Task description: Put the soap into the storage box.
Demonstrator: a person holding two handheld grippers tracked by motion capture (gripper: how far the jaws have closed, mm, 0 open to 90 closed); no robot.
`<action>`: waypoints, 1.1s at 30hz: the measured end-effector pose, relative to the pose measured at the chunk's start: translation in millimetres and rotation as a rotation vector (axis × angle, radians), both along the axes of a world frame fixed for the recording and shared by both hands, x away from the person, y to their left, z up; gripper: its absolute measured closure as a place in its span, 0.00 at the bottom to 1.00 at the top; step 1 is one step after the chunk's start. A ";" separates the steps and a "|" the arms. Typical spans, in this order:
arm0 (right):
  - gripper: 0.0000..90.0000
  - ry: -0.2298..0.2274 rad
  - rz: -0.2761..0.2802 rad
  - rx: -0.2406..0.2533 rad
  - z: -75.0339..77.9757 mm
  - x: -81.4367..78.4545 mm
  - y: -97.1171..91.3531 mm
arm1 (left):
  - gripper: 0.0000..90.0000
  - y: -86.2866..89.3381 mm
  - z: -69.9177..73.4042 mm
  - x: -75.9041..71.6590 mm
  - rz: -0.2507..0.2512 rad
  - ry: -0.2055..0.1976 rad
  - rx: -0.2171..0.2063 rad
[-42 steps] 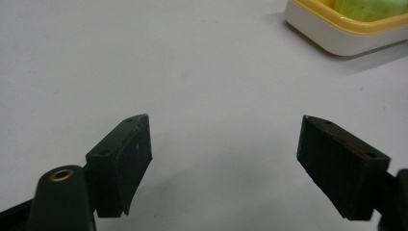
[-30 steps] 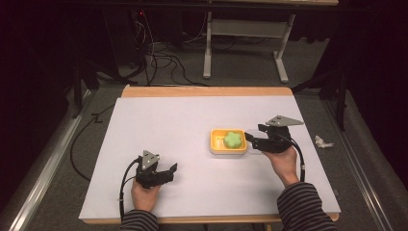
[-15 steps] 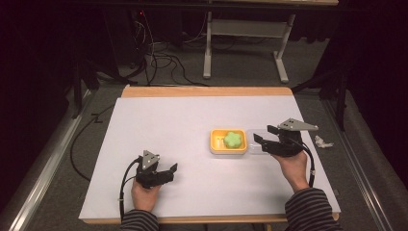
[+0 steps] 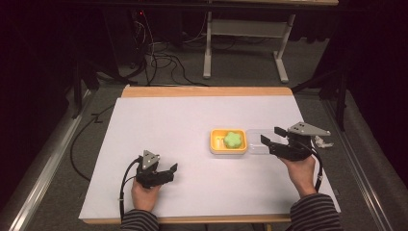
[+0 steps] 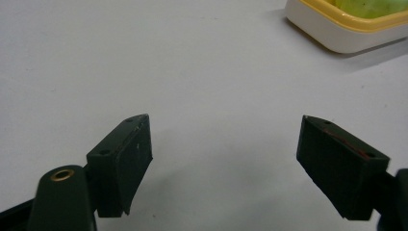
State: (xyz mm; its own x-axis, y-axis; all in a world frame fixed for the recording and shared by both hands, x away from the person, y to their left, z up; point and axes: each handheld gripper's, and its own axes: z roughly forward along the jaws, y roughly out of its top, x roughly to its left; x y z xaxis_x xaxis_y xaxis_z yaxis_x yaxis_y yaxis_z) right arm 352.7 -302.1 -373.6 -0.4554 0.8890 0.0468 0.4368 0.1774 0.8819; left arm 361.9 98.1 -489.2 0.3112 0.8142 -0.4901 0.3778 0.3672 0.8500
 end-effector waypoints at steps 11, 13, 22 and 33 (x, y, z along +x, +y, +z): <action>0.39 -0.010 -0.019 0.017 -1.6 -12.2 -12.7 | 0.23 -0.2 -0.1 -0.1 0.000 -0.001 0.002; 0.39 -0.011 -0.027 0.023 -2.0 -16.0 -16.0 | 0.23 -0.1 0.0 -0.1 -0.001 -0.001 0.002; 0.39 -0.032 -0.043 0.028 -4.7 -28.0 -25.2 | 0.23 -0.7 -0.2 0.0 0.001 -0.001 0.004; 0.39 -0.026 -0.052 0.038 -12.5 -38.5 -30.8 | 0.23 -0.1 0.1 -0.4 0.003 -0.001 0.005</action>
State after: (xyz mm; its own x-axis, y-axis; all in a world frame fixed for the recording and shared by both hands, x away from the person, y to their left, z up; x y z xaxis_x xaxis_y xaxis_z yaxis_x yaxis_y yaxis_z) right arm 314.3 -332.9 -386.0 -0.4105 0.9092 0.0694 0.4212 0.1216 0.8988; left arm 361.5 98.0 -489.1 0.3095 0.8173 -0.4860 0.3756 0.3644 0.8521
